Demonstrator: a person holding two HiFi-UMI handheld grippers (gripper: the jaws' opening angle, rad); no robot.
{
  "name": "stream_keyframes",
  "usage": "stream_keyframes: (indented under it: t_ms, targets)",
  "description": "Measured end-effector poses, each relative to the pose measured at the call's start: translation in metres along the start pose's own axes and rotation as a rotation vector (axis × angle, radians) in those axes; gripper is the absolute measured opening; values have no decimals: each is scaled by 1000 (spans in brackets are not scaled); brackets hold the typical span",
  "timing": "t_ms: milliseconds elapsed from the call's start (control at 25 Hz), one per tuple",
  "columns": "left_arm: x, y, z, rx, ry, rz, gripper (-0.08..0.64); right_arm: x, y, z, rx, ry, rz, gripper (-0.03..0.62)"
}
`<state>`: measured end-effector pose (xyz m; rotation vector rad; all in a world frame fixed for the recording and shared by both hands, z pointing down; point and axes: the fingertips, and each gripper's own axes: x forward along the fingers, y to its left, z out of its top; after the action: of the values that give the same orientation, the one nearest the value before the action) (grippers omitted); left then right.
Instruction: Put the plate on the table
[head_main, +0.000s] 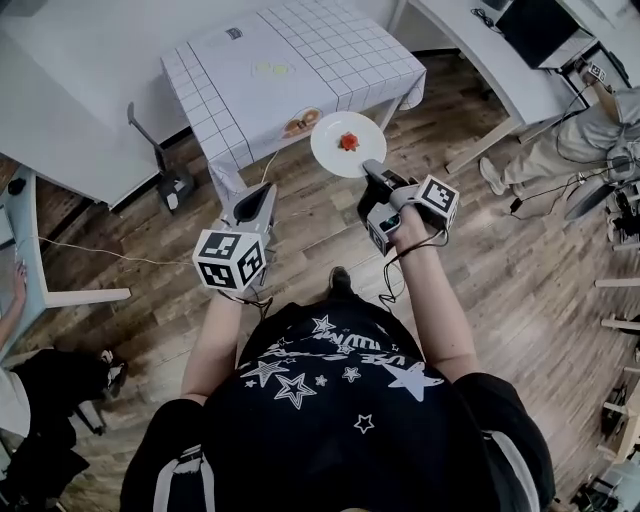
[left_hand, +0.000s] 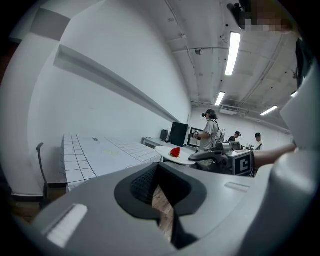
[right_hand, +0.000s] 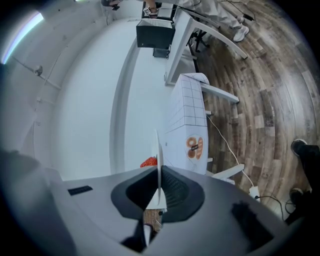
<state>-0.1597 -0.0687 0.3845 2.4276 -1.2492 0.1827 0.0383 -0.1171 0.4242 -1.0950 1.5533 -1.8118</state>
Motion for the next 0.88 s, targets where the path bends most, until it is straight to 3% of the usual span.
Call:
stream_keyframes:
  t_ms: [240, 480, 760, 880]
  targets:
    - [44, 1, 15, -12, -21, 35, 9, 24, 2, 48, -17, 27, 9, 21]
    - [73, -35, 15, 5, -6, 72, 9, 9, -10, 90, -9, 72, 21, 21]
    - [112, -11, 12, -14, -19, 132, 9, 46, -4, 125, -27, 102, 26, 21]
    - [137, -12, 22, -45, 18, 167, 9, 60, 0, 150, -7, 136, -1, 21]
